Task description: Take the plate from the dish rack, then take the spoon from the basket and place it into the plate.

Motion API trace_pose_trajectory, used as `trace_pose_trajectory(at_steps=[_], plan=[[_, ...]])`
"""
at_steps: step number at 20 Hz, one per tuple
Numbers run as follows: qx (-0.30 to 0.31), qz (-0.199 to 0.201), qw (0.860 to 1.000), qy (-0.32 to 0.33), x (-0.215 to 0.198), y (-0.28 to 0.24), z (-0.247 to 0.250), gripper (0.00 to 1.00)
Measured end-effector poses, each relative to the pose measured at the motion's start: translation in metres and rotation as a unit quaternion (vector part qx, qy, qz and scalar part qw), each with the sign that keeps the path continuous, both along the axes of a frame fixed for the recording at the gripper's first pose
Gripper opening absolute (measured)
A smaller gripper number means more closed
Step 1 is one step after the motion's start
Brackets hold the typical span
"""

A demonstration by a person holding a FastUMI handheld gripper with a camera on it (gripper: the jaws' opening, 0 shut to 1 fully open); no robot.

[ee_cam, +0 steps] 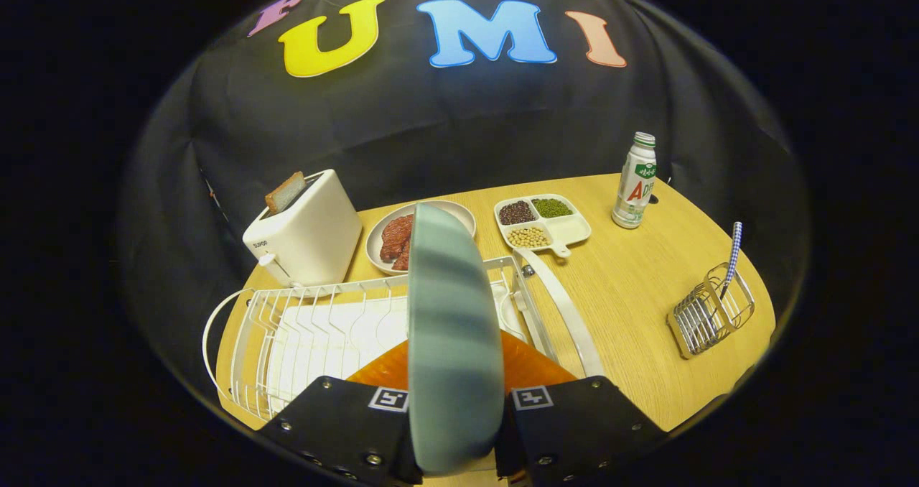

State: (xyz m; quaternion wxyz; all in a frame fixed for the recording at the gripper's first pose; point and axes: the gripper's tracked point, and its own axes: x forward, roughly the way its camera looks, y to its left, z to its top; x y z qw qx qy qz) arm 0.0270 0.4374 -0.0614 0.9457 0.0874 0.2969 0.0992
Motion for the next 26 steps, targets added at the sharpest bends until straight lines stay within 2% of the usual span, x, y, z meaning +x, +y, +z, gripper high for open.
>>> trace_pose_trajectory(at_steps=[3,7,12,18,26], plan=[[-0.027,-0.018,0.999,-0.024,0.001,-0.001,0.015,0.34],[-0.097,-0.034,0.992,-0.068,0.001,-0.006,0.055,0.32],[-0.102,-0.049,0.988,-0.106,-0.017,-0.017,0.1,0.3],[-0.113,-0.051,0.986,-0.115,-0.076,-0.043,0.118,0.3],[-0.126,-0.028,0.986,-0.104,-0.149,-0.072,0.102,0.3]])
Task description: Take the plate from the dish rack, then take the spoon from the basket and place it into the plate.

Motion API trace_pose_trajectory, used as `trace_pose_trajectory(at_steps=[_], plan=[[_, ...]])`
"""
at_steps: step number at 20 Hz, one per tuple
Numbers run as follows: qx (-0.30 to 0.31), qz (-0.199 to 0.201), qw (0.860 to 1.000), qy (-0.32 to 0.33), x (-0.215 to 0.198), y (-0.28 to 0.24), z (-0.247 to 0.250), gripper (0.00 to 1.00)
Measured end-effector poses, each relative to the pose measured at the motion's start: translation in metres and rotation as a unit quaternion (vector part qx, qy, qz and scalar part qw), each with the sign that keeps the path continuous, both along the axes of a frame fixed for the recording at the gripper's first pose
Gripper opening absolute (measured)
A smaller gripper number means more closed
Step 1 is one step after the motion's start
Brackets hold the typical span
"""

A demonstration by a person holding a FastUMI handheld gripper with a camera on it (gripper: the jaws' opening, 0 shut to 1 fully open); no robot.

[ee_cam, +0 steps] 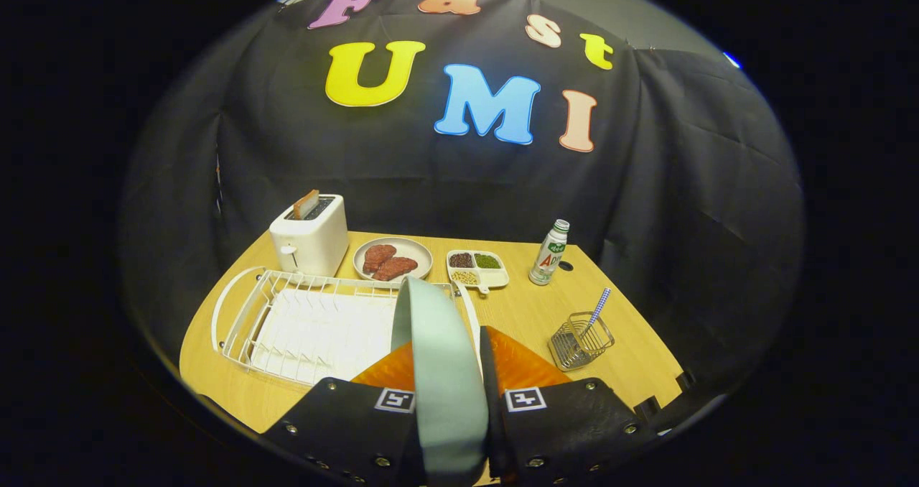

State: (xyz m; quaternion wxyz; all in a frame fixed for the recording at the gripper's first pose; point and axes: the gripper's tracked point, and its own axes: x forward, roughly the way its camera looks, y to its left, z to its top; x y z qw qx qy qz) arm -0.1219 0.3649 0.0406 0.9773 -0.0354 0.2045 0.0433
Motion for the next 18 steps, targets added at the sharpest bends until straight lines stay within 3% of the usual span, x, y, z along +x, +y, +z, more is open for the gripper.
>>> trace_pose_trajectory(at_steps=[10,18], plan=[[0.003,0.003,0.999,0.044,-0.033,-0.017,-0.063,0.3],[0.086,0.031,0.989,0.12,-0.04,-0.001,-0.127,0.3]])
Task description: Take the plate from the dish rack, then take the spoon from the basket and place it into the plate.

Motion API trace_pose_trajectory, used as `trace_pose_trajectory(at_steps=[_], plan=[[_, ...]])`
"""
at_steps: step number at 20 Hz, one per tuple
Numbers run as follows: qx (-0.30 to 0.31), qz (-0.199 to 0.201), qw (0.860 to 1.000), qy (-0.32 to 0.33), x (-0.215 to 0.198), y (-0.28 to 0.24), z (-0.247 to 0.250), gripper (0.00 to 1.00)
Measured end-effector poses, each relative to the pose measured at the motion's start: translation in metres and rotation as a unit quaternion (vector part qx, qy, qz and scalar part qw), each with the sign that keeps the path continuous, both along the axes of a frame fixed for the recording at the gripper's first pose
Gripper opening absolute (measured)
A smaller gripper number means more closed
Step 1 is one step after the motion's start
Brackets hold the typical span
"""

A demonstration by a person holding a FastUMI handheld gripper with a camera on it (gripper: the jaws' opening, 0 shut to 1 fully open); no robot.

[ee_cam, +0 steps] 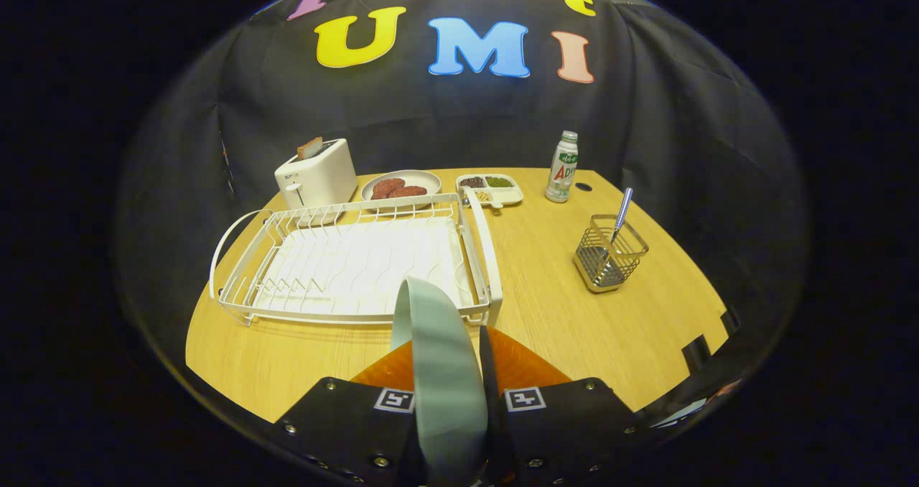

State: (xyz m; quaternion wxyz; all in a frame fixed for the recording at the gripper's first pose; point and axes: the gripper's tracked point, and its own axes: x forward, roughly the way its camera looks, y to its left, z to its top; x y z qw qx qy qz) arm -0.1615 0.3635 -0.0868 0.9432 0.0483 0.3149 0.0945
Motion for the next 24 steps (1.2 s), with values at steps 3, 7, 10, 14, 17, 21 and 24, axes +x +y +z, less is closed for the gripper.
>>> trace_pose_trajectory(at_steps=[3,7,10,14,17,21,24], plan=[[0.062,0.006,0.998,0.03,0.001,0.008,-0.018,0.3],[0.162,-0.019,0.983,0.08,0.001,0.006,-0.041,0.3],[0.232,-0.041,0.964,0.121,0.004,0.009,-0.062,0.31],[0.305,-0.06,0.935,0.171,0.001,0.013,-0.09,0.33],[0.322,-0.067,0.927,0.183,-0.002,0.011,-0.1,0.37],[0.308,-0.062,0.934,0.17,0.001,0.006,-0.098,0.53],[0.282,-0.055,0.945,0.155,0.005,0.002,-0.095,0.67]])
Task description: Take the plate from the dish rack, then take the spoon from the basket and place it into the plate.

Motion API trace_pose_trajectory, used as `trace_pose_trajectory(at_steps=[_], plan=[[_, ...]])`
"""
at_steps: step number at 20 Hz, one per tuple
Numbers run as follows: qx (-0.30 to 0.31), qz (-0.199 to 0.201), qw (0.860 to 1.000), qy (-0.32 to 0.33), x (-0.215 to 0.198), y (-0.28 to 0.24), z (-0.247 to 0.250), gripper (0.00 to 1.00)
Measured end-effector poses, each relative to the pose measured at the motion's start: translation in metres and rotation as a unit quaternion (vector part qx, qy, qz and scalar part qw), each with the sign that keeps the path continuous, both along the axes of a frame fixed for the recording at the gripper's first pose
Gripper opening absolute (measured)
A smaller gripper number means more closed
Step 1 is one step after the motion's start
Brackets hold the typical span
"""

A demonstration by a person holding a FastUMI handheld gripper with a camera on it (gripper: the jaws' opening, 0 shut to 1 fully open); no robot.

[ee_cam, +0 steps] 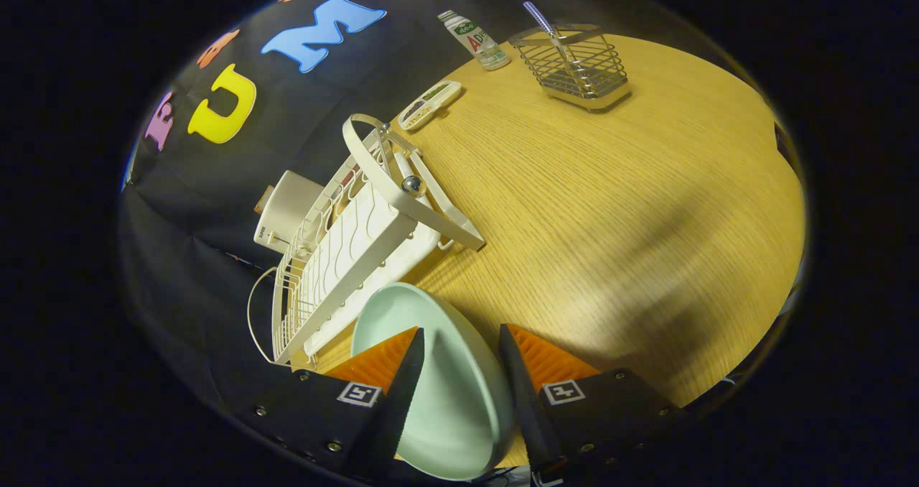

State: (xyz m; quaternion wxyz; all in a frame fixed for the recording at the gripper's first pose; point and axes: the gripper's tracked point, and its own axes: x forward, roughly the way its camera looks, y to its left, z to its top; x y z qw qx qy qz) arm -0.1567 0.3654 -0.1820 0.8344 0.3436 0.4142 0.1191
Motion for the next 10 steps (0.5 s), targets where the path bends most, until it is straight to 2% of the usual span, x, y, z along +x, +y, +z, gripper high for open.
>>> trace_pose_trajectory(at_steps=[1,3,6,10], plan=[[-0.004,0.003,1.0,-0.006,0.0013,-0.0009,0.0022,0.81],[-0.017,0.011,1.0,-0.01,0.001,-0.0022,0.0023,0.96],[-0.024,0.019,0.999,-0.011,0.0003,-0.0007,0.0016,0.97],[-0.015,0.009,1.0,-0.009,0.0013,-0.0018,0.0026,0.97]])
